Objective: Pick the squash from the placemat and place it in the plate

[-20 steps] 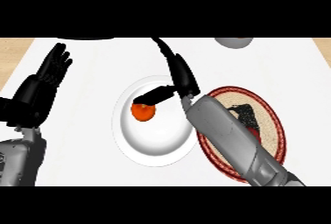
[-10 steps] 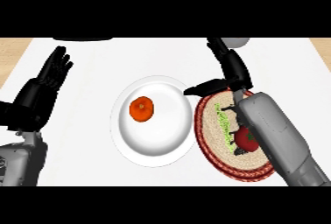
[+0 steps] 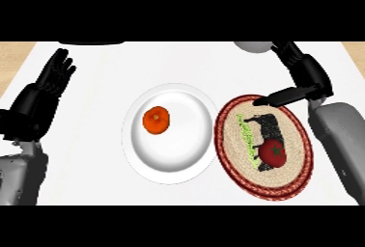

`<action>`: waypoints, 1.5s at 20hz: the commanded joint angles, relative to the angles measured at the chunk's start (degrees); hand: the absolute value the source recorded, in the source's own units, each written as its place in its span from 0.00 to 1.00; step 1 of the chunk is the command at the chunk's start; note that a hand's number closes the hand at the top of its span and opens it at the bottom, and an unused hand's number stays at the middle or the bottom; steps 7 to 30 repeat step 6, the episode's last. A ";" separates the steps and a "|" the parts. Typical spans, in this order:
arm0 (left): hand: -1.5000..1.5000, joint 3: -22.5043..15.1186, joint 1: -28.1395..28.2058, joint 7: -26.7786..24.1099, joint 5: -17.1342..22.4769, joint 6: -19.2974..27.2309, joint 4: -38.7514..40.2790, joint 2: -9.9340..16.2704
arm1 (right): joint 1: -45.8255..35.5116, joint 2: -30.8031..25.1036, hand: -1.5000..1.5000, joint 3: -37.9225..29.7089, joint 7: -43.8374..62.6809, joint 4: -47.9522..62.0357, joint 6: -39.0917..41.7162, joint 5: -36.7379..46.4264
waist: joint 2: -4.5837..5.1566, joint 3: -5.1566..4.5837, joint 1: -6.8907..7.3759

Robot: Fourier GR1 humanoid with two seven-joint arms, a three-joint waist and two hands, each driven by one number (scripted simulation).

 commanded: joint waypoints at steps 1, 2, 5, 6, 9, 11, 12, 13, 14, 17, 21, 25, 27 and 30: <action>0.50 0.50 0.66 0.38 0.20 -0.88 -1.27 0.43 | 3.63 -2.44 0.00 -2.26 -6.26 2.86 4.74 1.91 | -0.01 0.00 0.14; 0.50 -2.42 2.11 2.60 -1.68 1.58 -4.81 -2.35 | 0.97 -4.66 0.00 -3.96 -5.24 4.77 7.79 0.75 | -0.02 0.01 0.33; 0.50 -0.45 1.26 2.67 -0.95 -0.14 -3.33 -0.61 | 2.96 -2.36 0.00 -4.41 -7.89 3.66 4.14 4.66 | -0.05 -0.01 0.09; 0.50 -0.47 1.46 3.56 -0.51 -0.56 -4.12 -0.53 | 1.65 -3.49 0.00 -4.82 -7.22 3.51 4.31 5.31 | -0.06 -0.01 0.13; 0.50 -0.47 1.46 3.56 -0.51 -0.56 -4.12 -0.53 | 1.65 -3.49 0.00 -4.82 -7.22 3.51 4.31 5.31 | -0.06 -0.01 0.13; 0.50 -0.47 1.46 3.56 -0.51 -0.56 -4.12 -0.53 | 1.65 -3.49 0.00 -4.82 -7.22 3.51 4.31 5.31 | -0.06 -0.01 0.13; 0.50 -0.47 1.46 3.56 -0.51 -0.56 -4.12 -0.53 | 1.65 -3.49 0.00 -4.82 -7.22 3.51 4.31 5.31 | -0.06 -0.01 0.13; 0.50 -0.47 1.46 3.56 -0.51 -0.56 -4.12 -0.53 | 1.65 -3.49 0.00 -4.82 -7.22 3.51 4.31 5.31 | -0.06 -0.01 0.13; 0.50 -0.47 1.46 3.56 -0.51 -0.56 -4.12 -0.53 | 1.65 -3.49 0.00 -4.82 -7.22 3.51 4.31 5.31 | -0.06 -0.01 0.13; 0.50 -0.47 1.46 3.56 -0.51 -0.56 -4.12 -0.53 | 1.65 -3.49 0.00 -4.82 -7.22 3.51 4.31 5.31 | -0.06 -0.01 0.13; 0.50 -0.47 1.46 3.56 -0.51 -0.56 -4.12 -0.53 | 1.65 -3.49 0.00 -4.82 -7.22 3.51 4.31 5.31 | -0.06 -0.01 0.13; 0.50 -0.47 1.46 3.56 -0.51 -0.56 -4.12 -0.53 | 1.65 -3.49 0.00 -4.82 -7.22 3.51 4.31 5.31 | -0.06 -0.01 0.13; 0.50 -0.47 1.46 3.56 -0.51 -0.56 -4.12 -0.53 | 1.65 -3.49 0.00 -4.82 -7.22 3.51 4.31 5.31 | -0.06 -0.01 0.13; 0.50 -0.47 1.46 3.56 -0.51 -0.56 -4.12 -0.53 | 1.65 -3.49 0.00 -4.82 -7.22 3.51 4.31 5.31 | -0.06 -0.01 0.13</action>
